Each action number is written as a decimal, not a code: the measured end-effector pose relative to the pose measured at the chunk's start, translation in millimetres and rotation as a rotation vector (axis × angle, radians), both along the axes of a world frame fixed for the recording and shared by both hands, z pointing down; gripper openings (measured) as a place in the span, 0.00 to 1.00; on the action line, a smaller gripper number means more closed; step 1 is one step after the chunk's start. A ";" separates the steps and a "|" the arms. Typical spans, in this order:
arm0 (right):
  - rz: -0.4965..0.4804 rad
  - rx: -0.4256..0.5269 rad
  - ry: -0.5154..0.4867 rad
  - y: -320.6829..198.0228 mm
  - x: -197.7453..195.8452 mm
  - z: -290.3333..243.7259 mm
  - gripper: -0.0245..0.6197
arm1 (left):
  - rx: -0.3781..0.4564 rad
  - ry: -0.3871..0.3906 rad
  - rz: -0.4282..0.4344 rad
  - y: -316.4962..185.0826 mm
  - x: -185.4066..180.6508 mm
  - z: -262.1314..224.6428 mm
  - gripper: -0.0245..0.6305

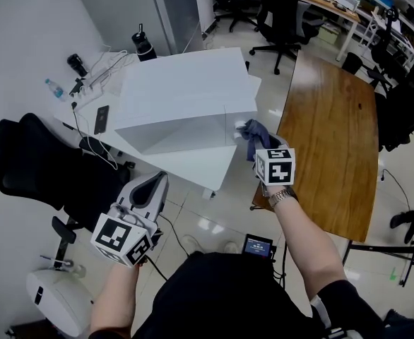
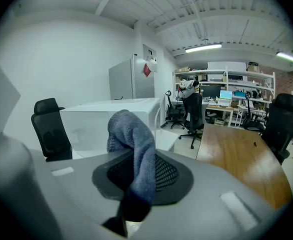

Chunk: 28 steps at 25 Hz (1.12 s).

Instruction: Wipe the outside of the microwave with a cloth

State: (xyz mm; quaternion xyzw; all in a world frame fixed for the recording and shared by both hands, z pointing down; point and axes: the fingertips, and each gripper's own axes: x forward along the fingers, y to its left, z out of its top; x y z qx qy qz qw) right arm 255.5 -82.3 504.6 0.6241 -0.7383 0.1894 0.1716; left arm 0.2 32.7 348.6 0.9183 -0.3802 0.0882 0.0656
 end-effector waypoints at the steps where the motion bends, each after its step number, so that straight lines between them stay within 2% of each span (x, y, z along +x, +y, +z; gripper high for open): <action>1: -0.008 0.010 -0.004 4.7 -0.1 -4.3 0.14 | 0.002 0.001 0.003 3.0 2.6 -0.4 0.04; 21: -0.214 0.216 -0.111 122.7 -45.1 -114.6 0.14 | 0.043 0.035 0.048 55.5 26.4 -7.0 0.04; 28: -0.301 0.275 -0.101 147.4 -72.8 -141.4 0.14 | 0.073 0.045 0.055 61.8 32.1 -14.4 0.04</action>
